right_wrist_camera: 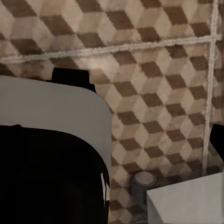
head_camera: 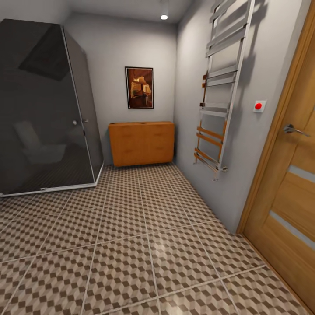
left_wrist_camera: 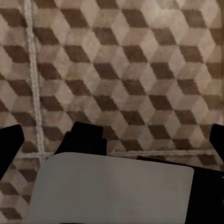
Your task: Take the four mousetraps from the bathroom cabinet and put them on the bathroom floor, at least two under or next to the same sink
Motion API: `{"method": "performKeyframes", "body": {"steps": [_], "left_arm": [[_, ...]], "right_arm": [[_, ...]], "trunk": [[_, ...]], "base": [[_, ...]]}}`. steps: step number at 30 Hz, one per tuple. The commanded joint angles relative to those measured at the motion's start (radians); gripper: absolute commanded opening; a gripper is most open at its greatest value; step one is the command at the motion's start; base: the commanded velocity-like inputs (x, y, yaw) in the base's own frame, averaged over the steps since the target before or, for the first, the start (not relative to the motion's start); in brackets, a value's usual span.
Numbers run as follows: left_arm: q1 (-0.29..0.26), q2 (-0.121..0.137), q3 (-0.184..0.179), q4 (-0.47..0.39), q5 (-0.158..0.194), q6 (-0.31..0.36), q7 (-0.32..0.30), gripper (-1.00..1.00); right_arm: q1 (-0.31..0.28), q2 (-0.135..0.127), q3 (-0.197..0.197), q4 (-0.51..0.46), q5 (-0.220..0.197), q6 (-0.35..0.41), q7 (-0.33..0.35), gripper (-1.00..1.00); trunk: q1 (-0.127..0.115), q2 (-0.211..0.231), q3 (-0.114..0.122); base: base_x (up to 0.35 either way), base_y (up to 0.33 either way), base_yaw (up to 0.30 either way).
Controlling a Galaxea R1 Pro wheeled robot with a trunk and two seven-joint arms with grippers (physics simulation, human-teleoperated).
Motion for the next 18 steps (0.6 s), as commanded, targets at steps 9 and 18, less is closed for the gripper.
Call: {"method": "performKeyframes", "body": {"steps": [9,18], "left_arm": [[0.000,0.002,-0.008,0.000,0.008,-0.002,0.003,1.00],[0.000,0.002,-0.008,0.000,0.009,-0.002,0.003,1.00]], "right_arm": [[-0.001,0.000,0.006,0.003,0.008,-0.003,-0.003,1.00],[-0.001,-0.002,0.006,0.003,0.009,-0.004,0.003,1.00]], "trunk": [[0.000,0.000,-0.001],[0.000,0.000,-0.001]], "base": [[0.323,0.000,0.000],[0.323,0.000,0.045]]}}
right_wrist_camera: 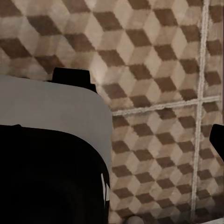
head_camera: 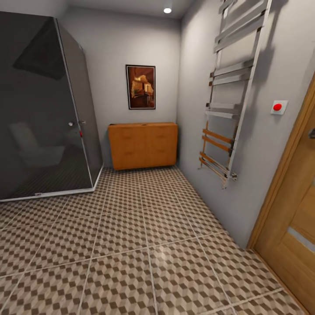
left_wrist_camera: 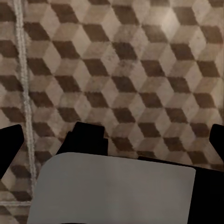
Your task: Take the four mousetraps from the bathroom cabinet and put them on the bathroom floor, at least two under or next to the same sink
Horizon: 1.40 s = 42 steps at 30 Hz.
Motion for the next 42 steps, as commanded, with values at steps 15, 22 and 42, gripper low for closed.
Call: {"method": "performKeyframes", "body": {"steps": [15,22,42], "left_arm": [[-0.001,0.000,-0.008,0.000,0.007,-0.002,0.002,1.00],[-0.001,0.000,-0.008,0.000,0.008,-0.002,0.002,1.00],[-0.001,-0.003,-0.008,0.000,0.007,-0.001,0.002,1.00]], "right_arm": [[-0.001,-0.001,0.006,0.003,0.008,-0.004,-0.003,1.00],[-0.001,-0.001,0.006,0.003,0.008,-0.003,-0.003,1.00],[-0.001,-0.002,0.007,0.003,0.009,-0.003,0.000,1.00]], "trunk": [[0.000,0.000,-0.001],[0.000,0.000,-0.001],[0.000,0.000,-0.001]], "base": [[0.323,0.000,0.233],[0.323,0.000,0.064],[0.323,0.000,0.005]]}}
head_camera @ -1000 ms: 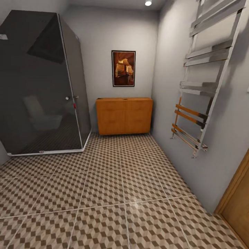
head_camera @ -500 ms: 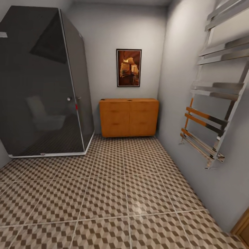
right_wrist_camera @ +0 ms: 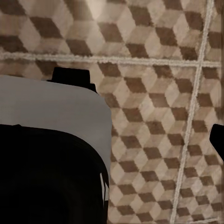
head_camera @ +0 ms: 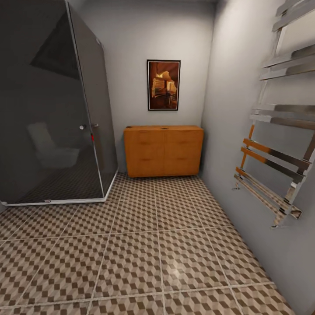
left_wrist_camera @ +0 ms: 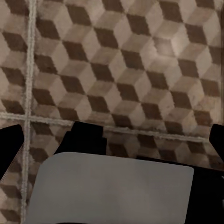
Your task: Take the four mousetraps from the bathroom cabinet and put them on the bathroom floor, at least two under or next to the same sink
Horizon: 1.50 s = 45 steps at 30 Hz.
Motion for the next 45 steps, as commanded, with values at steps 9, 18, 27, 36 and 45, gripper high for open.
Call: {"method": "performKeyframes", "body": {"steps": [9,18,27,36,45], "left_arm": [[0.000,-0.002,-0.008,0.001,0.008,-0.001,0.002,1.00],[0.000,-0.002,-0.008,0.001,0.008,0.000,0.002,1.00],[0.000,-0.002,-0.008,0.001,0.008,0.000,0.002,1.00],[0.000,-0.002,-0.008,0.001,0.008,0.000,0.002,1.00],[0.000,-0.002,-0.008,0.001,0.008,0.000,0.002,1.00]], "right_arm": [[-0.001,-0.001,0.007,0.003,0.009,-0.003,-0.003,1.00],[-0.001,-0.001,0.007,0.003,0.009,-0.009,-0.004,1.00],[-0.001,-0.002,0.005,0.003,0.011,-0.014,-0.005,1.00],[-0.001,0.000,0.005,0.003,0.009,-0.014,-0.006,1.00],[-0.001,0.002,0.005,0.003,0.005,-0.006,-0.008,1.00]], "trunk": [[0.000,0.000,-0.001],[0.000,0.000,-0.001],[0.000,0.000,-0.001],[0.000,0.000,0.002],[0.000,0.000,0.003]], "base": [[0.323,0.000,0.000],[0.323,0.000,0.000],[0.323,0.000,-0.103],[0.323,0.000,-0.256],[0.323,0.000,-0.123]]}}
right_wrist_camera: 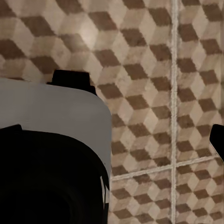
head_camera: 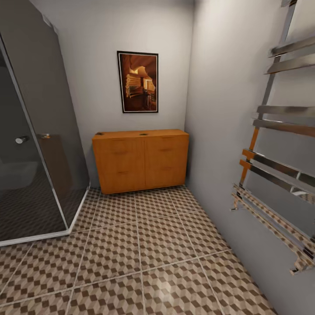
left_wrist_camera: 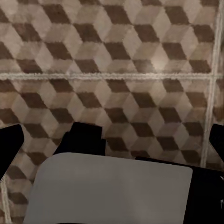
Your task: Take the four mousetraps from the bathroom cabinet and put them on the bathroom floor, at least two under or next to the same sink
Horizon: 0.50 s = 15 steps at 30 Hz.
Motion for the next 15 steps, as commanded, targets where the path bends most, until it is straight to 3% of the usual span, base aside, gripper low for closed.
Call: {"method": "performKeyframes", "body": {"steps": [1,8,15], "left_arm": [[-0.001,0.000,-0.008,0.000,0.008,-0.002,0.002,1.00],[-0.001,0.001,-0.008,0.000,0.008,-0.002,0.002,1.00],[-0.001,0.000,-0.008,0.001,0.008,-0.002,0.002,1.00]], "right_arm": [[-0.001,0.000,0.006,0.003,0.007,-0.003,-0.005,1.00],[-0.001,0.002,0.006,0.003,0.008,-0.001,-0.003,1.00],[-0.001,0.001,0.006,0.003,0.010,-0.006,-0.008,1.00]], "trunk": [[0.000,0.000,-0.001],[0.000,0.000,-0.001],[0.000,0.000,-0.001]], "base": [[0.323,0.000,-0.019],[0.323,0.000,-0.006],[0.323,0.000,0.193]]}}
